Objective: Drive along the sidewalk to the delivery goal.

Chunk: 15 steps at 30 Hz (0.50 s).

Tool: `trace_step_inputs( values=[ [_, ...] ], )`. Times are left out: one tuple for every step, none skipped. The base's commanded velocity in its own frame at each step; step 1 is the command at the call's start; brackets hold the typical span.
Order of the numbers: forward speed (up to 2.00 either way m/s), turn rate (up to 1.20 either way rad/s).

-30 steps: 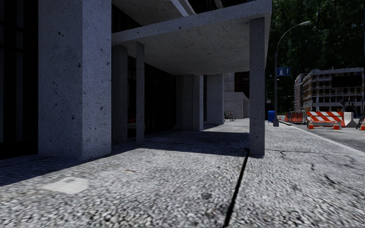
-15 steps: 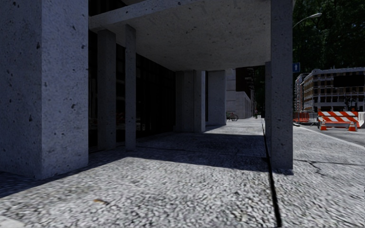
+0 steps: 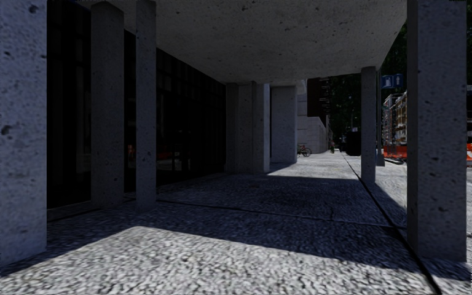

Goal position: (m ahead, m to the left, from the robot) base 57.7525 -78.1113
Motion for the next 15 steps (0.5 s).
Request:
trace_step_inputs(
  values=[
    [2.00, -0.28],
    [2.00, -0.30],
    [2.00, -0.30],
    [2.00, -0.30],
    [2.00, -0.31],
    [2.00, -0.31],
    [2.00, -0.31],
    [2.00, -0.31],
    [2.00, -0.31],
    [2.00, -0.31],
    [2.00, -0.31],
    [2.00, -0.31],
    [2.00, -0.31],
    [2.00, -0.31],
    [2.00, -0.31]
  ],
)
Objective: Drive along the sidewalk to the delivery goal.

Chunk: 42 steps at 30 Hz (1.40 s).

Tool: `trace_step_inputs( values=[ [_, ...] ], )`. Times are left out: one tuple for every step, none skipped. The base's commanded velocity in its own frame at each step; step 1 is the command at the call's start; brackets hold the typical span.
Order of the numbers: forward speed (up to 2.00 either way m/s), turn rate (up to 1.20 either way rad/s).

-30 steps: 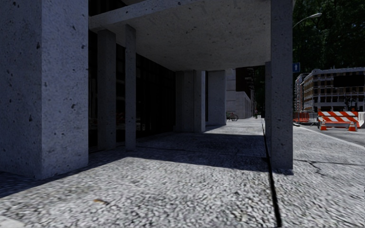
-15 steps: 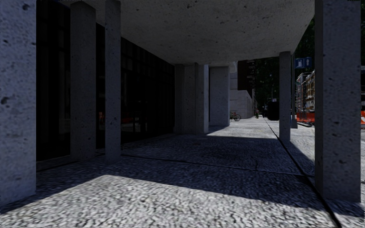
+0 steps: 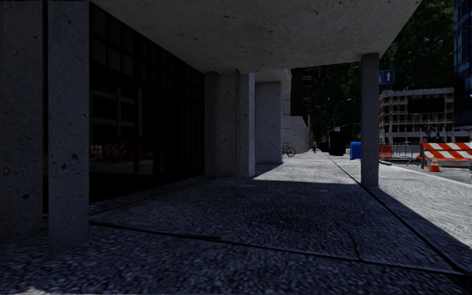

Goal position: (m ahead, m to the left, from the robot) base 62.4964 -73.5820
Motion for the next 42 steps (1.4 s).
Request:
trace_step_inputs(
  values=[
    [2.00, -0.31],
    [2.00, -0.31],
    [2.00, -0.31],
    [2.00, -0.31],
    [2.00, -0.31],
    [2.00, -0.31],
    [2.00, -0.31],
    [2.00, -0.31],
    [2.00, -0.31],
    [2.00, -0.32],
    [2.00, -0.36],
    [2.00, -0.38],
    [2.00, -0.38],
    [2.00, -0.38],
    [2.00, -0.38],
    [2.00, -0.38],
    [2.00, -0.39],
    [2.00, -0.39],
    [2.00, -0.40],
    [2.00, -0.41],
    [2.00, -0.41],
    [2.00, -0.41],
    [2.00, -0.41],
    [2.00, -0.41],
    [2.00, -0.41],
    [2.00, -0.41],
    [2.00, -0.41],
    [2.00, -0.41],
    [2.00, -0.41],
    [2.00, -0.41],
    [2.00, -0.41],
    [2.00, -0.41],
    [2.00, -0.41],
    [2.00, -0.41],
    [2.00, -0.41],
    [2.00, -0.41],
    [2.00, -0.41],
    [2.00, -0.41],
    [2.00, -0.41],
    [2.00, -0.41],
    [2.00, -0.41],
    [2.00, -0.41]
  ],
)
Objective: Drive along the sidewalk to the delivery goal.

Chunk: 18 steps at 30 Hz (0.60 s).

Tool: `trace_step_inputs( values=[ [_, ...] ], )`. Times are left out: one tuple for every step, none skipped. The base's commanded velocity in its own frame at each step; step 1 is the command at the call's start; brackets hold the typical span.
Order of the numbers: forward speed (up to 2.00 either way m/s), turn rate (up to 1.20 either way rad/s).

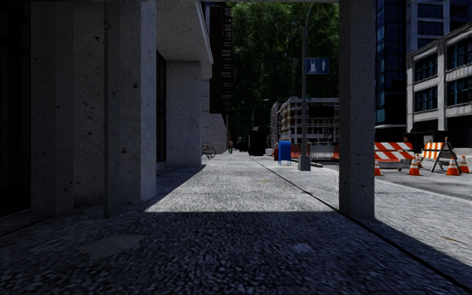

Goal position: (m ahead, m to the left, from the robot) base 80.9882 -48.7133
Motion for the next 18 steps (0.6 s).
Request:
trace_step_inputs(
  values=[
    [2.00, -0.41],
    [2.00, -0.41],
    [2.00, -0.41],
    [2.00, -0.41],
    [2.00, -0.38],
    [2.00, 0.00],
    [2.00, 0.00],
    [2.00, 0.00],
    [2.00, 0.00],
    [2.00, 0.00],
    [2.00, 0.00],
    [2.00, 0.00],
    [2.00, 0.00],
    [2.00, 0.00],
    [2.00, 0.00],
    [2.00, 0.00],
    [2.00, 0.00],
    [2.00, 0.00]
  ],
)
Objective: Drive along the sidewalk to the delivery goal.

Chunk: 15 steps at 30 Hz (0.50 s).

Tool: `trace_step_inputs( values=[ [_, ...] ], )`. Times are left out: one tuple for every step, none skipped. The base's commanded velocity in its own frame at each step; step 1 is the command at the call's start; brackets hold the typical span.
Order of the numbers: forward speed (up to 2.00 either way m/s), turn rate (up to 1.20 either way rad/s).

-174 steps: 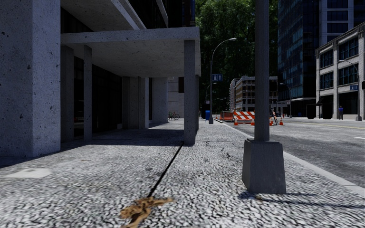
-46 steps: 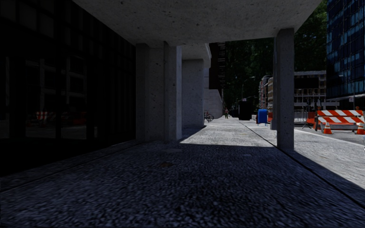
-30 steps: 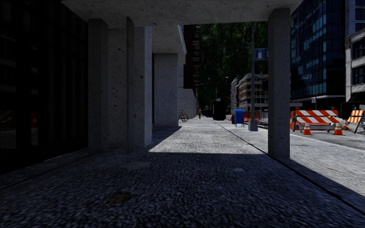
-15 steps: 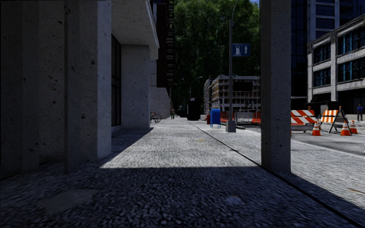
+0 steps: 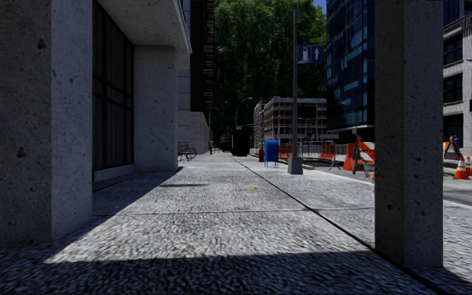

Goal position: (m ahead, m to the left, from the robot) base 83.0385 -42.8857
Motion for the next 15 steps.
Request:
trace_step_inputs(
  values=[
    [2.00, 0.00],
    [2.00, 0.00],
    [2.00, 0.00],
    [2.00, 0.00],
    [2.00, 0.00],
    [2.00, 0.00],
    [2.00, 0.00],
    [2.00, 0.00],
    [2.00, 0.00],
    [2.00, 0.00],
    [2.00, 0.00],
    [2.00, 0.00],
    [2.00, 0.00],
    [2.00, 0.00],
    [2.00, 0.00]
  ],
)
